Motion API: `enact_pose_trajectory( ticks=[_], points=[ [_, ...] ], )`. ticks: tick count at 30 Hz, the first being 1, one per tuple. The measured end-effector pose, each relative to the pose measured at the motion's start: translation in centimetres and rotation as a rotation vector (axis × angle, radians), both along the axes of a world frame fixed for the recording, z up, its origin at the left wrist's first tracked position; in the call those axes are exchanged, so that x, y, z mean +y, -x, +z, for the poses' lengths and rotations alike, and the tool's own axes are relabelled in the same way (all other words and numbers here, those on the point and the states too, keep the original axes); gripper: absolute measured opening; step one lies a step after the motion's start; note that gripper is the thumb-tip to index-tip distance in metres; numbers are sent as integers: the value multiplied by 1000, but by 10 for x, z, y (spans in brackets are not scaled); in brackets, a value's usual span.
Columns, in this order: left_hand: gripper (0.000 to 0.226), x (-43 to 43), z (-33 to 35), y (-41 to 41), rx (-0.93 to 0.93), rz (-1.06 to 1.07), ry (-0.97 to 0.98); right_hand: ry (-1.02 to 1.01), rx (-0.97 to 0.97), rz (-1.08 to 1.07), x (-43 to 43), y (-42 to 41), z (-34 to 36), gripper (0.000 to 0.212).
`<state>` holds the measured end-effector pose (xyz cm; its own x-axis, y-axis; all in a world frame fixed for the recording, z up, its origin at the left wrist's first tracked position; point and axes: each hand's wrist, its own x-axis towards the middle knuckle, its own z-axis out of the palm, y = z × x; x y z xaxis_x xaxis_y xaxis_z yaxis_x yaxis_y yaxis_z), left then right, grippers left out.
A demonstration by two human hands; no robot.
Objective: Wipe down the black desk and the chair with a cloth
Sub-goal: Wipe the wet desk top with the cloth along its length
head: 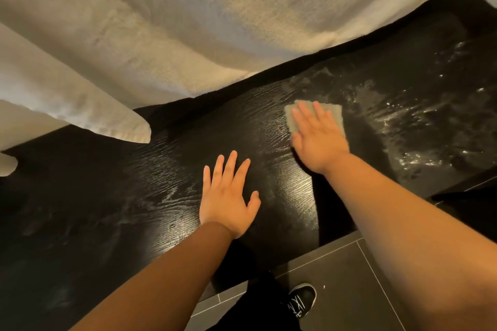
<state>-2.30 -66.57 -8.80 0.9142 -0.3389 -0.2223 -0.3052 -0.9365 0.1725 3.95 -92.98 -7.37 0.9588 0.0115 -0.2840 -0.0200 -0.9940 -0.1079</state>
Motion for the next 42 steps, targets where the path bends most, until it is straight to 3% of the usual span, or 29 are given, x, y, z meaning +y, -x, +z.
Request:
enact_pose_trajectory(
  ticks=[6,11,16,26,31,35,42],
  points=[
    [76,0,1,-1,11,-6,1,49,14,-141,-18,13,9,73],
    [75,1,5,-9,-14,-25,31,-18,39,145,56,22,6,69],
    [76,4,4,-97,-104,36,17,-48,27,199,58,-21,-1,67],
    [76,-6,-4,-127,-98,67,-57,11,-15,-137,-36,-39,0,77],
    [77,-8,-2,-127,-97,63,-66,-58,33,147,35,-35,3,69],
    [78,-7,-6,-129,-105,58,-67,-84,37,232,31,-70,-3,67],
    [77,-7,-3,-129,-91,60,-45,4,6,-154,-77,-77,1,71]
  ],
)
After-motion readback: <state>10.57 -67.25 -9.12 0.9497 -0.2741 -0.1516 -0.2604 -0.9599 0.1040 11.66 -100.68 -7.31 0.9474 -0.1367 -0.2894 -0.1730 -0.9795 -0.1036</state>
